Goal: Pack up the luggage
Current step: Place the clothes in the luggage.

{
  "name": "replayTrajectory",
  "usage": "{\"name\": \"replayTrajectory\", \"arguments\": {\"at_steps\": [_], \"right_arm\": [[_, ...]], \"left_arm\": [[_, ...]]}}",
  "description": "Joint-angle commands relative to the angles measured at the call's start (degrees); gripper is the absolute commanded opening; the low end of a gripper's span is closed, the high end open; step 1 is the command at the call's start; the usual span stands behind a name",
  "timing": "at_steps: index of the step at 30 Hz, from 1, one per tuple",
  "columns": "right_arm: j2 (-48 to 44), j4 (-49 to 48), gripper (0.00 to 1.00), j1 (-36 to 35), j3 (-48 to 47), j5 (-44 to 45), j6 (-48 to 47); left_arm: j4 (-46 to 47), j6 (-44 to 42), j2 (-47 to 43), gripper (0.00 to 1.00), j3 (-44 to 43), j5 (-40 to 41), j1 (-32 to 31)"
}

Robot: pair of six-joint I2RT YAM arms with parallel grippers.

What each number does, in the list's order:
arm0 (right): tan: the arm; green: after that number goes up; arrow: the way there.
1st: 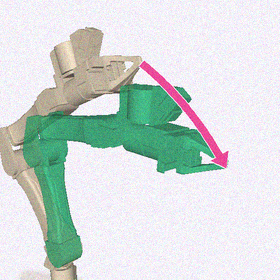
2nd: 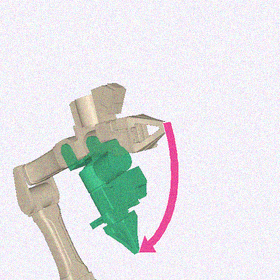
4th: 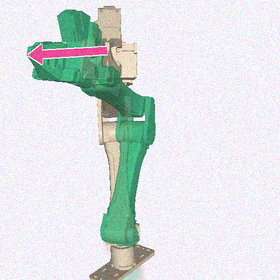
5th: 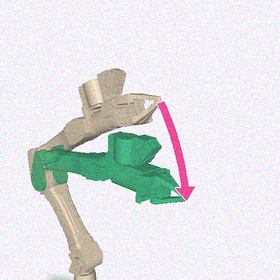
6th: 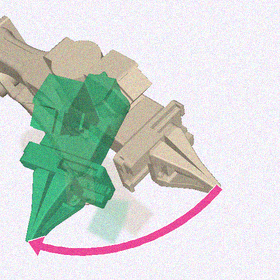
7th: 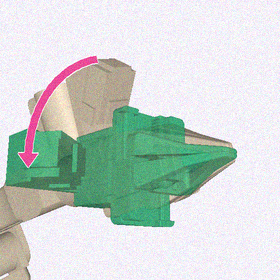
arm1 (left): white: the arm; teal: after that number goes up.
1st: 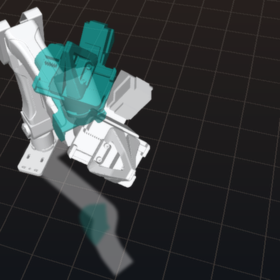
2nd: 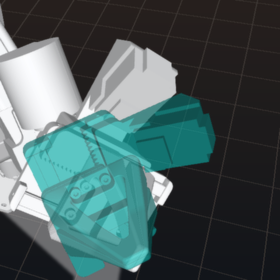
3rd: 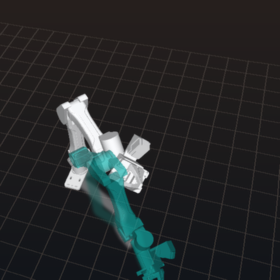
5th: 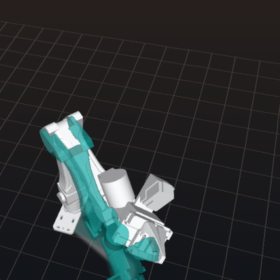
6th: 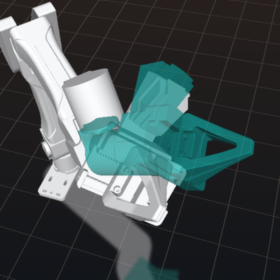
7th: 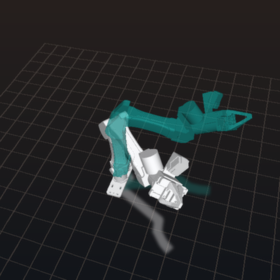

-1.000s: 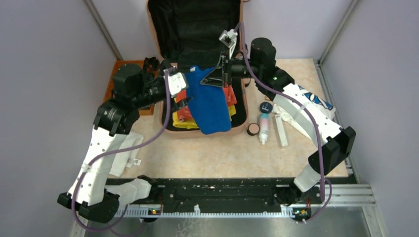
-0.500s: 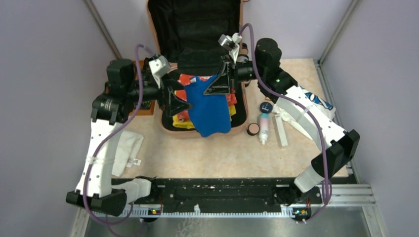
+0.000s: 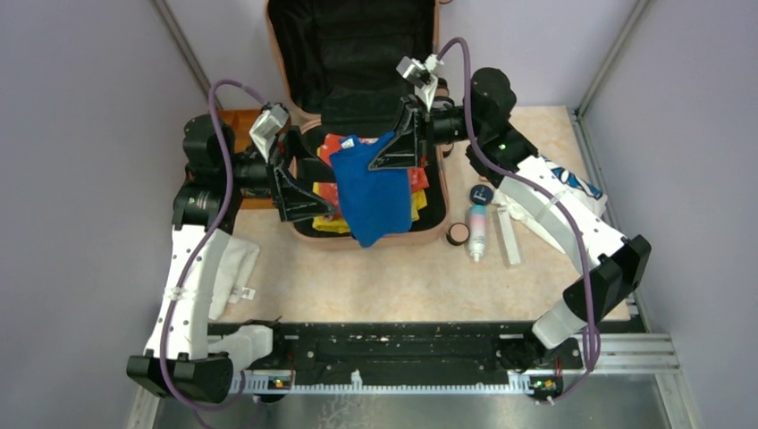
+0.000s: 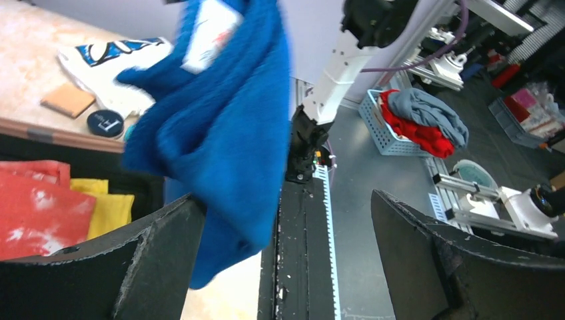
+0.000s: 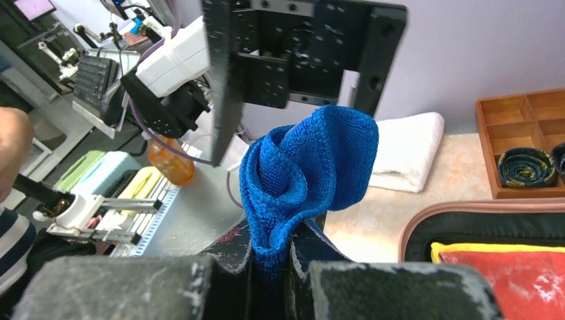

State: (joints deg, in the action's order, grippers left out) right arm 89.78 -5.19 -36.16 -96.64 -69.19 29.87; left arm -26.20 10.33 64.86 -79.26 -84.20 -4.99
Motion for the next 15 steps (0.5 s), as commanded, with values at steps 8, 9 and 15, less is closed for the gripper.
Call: {"name": "replayTrajectory", "arguments": {"at_steps": [8,9,15], "right_arm": [[3.3,-3.7,0.0,-1.6,-3.5,-0.3,2.2],[3.4,-3.5,0.0,-1.9,-3.7,-0.4,2.1],[4.5,-2.6,0.0,-2.8,-5.1,-0.9,1.8]], "left_arm": [[11.5,-0.1,-2.8,0.99,2.6,2.7,-0.2],[10.2,-2.4,-2.3,0.99,2.5,5.7,-0.2],[6.2,-9.2,-0.5,0.99,1.5,14.6,-0.9]]}}
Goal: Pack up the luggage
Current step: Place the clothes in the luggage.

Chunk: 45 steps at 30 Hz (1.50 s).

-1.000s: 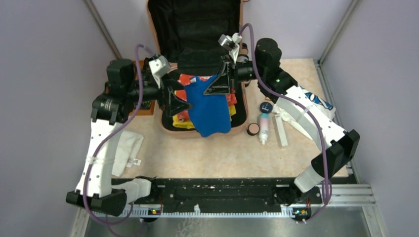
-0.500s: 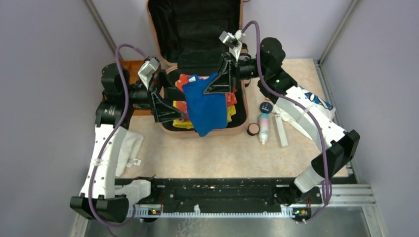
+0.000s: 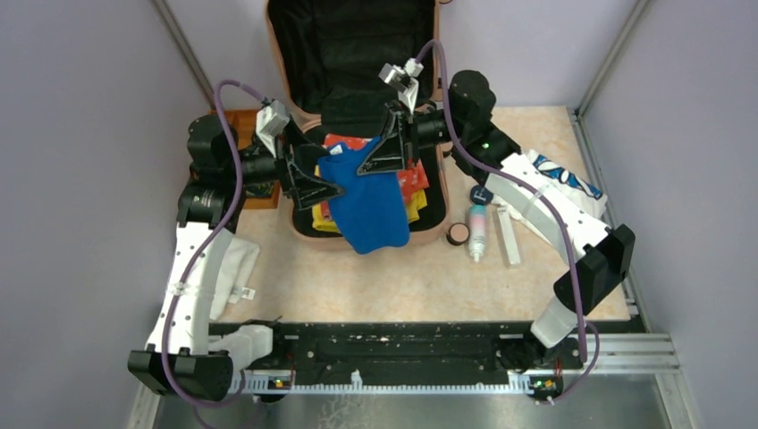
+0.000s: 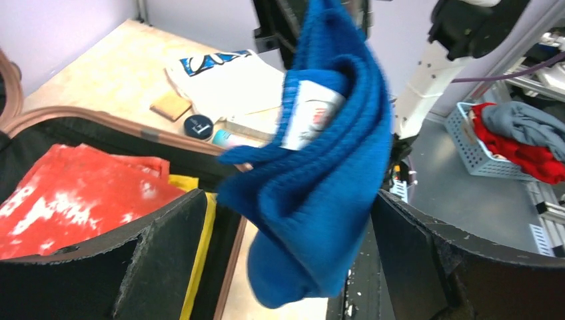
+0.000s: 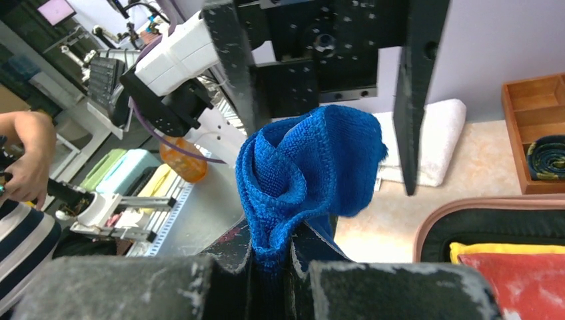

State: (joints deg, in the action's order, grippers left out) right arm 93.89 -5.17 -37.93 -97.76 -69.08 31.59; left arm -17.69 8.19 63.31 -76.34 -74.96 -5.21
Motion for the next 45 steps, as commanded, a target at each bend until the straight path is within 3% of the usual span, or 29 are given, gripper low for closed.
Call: {"name": "replayTrajectory", "arguments": {"at_steps": [1,4,8,14,16,19,21,24,26,29,33,35,43,44,45], "right_arm": [[0.6,-2.5,0.0,-1.2,-4.3,-1.1,0.1],[1.4,-2.3,0.0,-1.2,-4.9,-1.5,0.0],[1.7,-2.4,0.0,-1.2,-4.8,-1.6,0.2],[1.9,4.8,0.0,-1.2,-6.6,2.4,-5.2],[1.8,6.8,0.0,-1.2,-6.6,3.9,-6.0],[1.6,6.9,0.0,-1.0,-6.4,5.3,-5.9],[1.5,6.2,0.0,-0.9,-6.2,5.5,-5.2],[1.5,4.4,0.0,-0.9,-5.6,5.7,-3.9],[1.6,1.8,0.0,-1.0,-4.9,5.4,-2.0],[1.6,-0.7,0.0,-0.9,-3.9,5.0,-0.1],[1.4,-0.6,0.0,-0.9,-3.3,5.1,-0.3],[1.5,-0.4,0.0,-0.9,-3.3,5.0,-0.3],[2.4,4.9,0.0,-1.0,-5.1,7.2,-3.2],[2.6,5.1,0.0,-0.9,-5.4,7.3,-3.5],[2.7,5.1,0.0,-1.0,-5.6,7.4,-3.7]], "left_arm": [[-3.3,-7.1,1.6,0.99,-2.0,3.3,-0.9],[-6.5,-6.9,2.6,0.99,-2.8,-5.8,-1.9],[-4.6,-3.8,2.1,0.99,-2.7,-10.1,-2.2],[19.9,17.9,-0.3,0.96,-0.7,-13.2,-2.2],[17.3,13.8,-0.3,0.9,-2.0,-12.9,-2.2],[-4.7,-4.2,0.9,0.75,-7.5,-7.0,-2.2],[-9.6,-10.7,1.1,0.54,-9.0,-1.0,-2.2],[-11.2,-15.4,0.6,0.39,-9.2,5.6,-2.2],[-11.3,-15.9,0.8,0.4,-9.0,7.5,-2.2],[-12.4,-17.6,0.8,0.62,-8.0,8.8,-2.3],[-13.5,-19.5,0.6,0.83,-7.1,9.1,-2.4],[-13.5,-19.4,0.7,0.88,-7.0,7.5,-2.5],[-15.6,-23.1,0.4,0.76,-5.9,8.5,-3.8],[-15.7,-24.0,0.1,0.68,-5.4,10.5,-4.2],[-14.5,-23.7,0.0,0.53,-5.3,13.3,-4.3]]}}
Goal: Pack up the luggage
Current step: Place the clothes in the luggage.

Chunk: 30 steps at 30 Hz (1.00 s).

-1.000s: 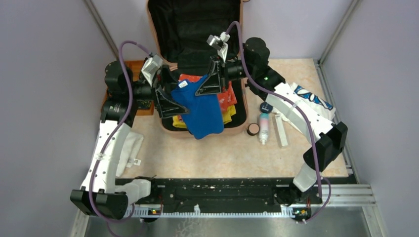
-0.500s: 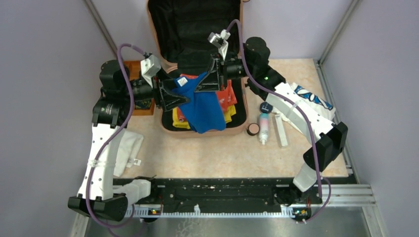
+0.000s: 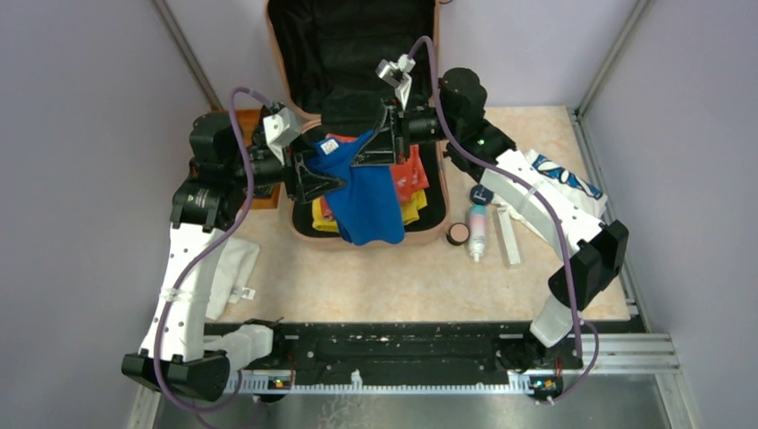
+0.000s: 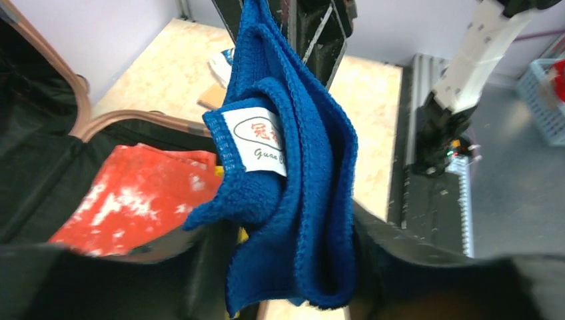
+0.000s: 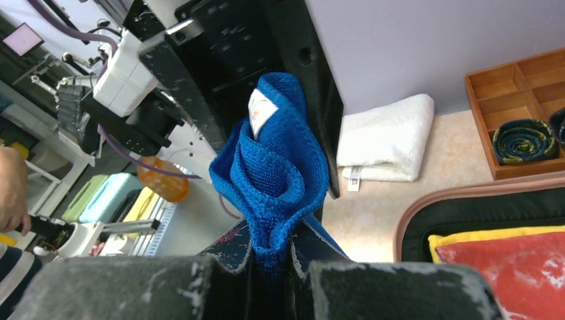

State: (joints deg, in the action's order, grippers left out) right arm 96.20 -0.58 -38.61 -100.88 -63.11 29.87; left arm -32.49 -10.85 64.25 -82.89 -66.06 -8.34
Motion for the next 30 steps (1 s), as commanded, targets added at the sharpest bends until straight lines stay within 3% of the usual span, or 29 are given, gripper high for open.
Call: {"name": "replayTrajectory", "arguments": {"at_steps": [1,3,5,19,30], "right_arm": [[0.6,1.9,0.0,-0.3,-2.7,1.6,-2.2],[1.2,3.5,0.0,-0.2,-3.4,2.3,-2.9],[1.9,4.6,0.0,-0.2,-4.1,3.0,-3.3],[5.4,1.1,0.0,-0.4,-3.9,5.2,0.2],[12.2,-0.9,0.0,-0.9,-5.5,8.5,1.1]], "left_arm": [[1.7,-3.9,-0.8,0.38,1.0,7.9,-1.2],[3.3,-3.4,0.1,0.14,-0.5,14.0,-1.0],[4.5,-2.2,0.7,0.0,-2.1,17.7,-1.0],[-0.3,-5.9,0.0,0.0,-2.0,19.3,-1.0],[2.6,-8.0,5.5,0.0,0.0,31.2,-1.1]]}}
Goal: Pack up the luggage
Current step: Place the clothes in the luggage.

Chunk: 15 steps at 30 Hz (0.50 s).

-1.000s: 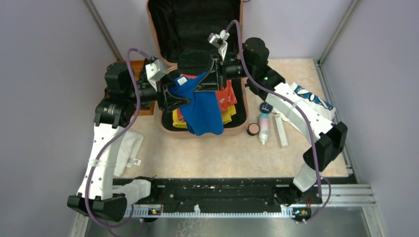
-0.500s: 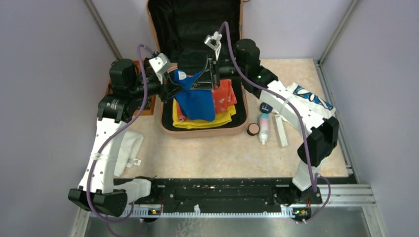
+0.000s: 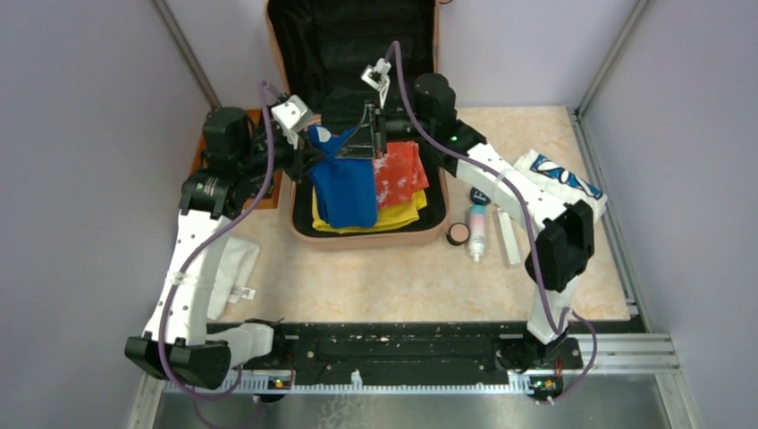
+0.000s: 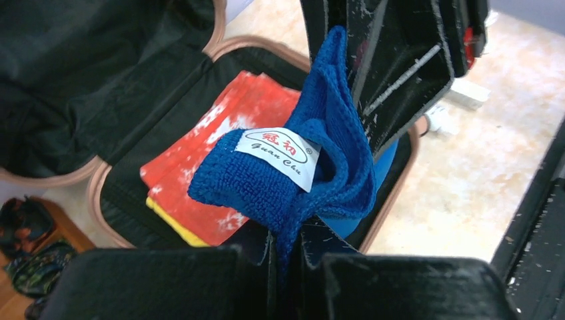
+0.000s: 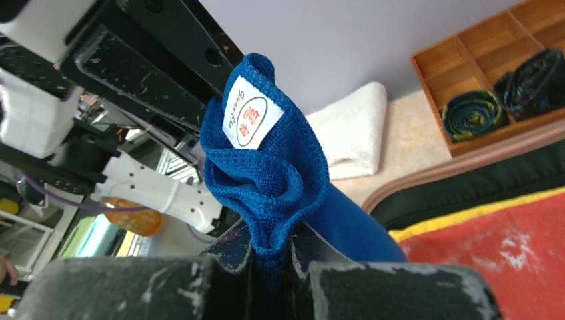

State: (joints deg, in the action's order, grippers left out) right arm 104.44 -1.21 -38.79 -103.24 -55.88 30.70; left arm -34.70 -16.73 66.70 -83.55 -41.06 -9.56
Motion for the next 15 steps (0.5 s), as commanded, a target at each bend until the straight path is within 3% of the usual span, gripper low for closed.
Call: {"name": "replayTrajectory", "arguments": {"at_steps": [1,6,15], "right_arm": [[5.1,0.1,0.0,-0.7,-3.9,1.7,0.1],[11.0,3.8,0.0,-0.2,-9.1,4.7,-1.5],[18.6,1.7,0.0,2.8,-17.6,5.8,0.1]], "left_arm": [[5.1,-2.4,3.8,0.0,0.8,6.8,0.2],[8.6,-3.4,7.3,0.0,2.3,10.1,0.2],[19.0,-5.7,13.4,0.0,4.3,13.5,0.2]]}}
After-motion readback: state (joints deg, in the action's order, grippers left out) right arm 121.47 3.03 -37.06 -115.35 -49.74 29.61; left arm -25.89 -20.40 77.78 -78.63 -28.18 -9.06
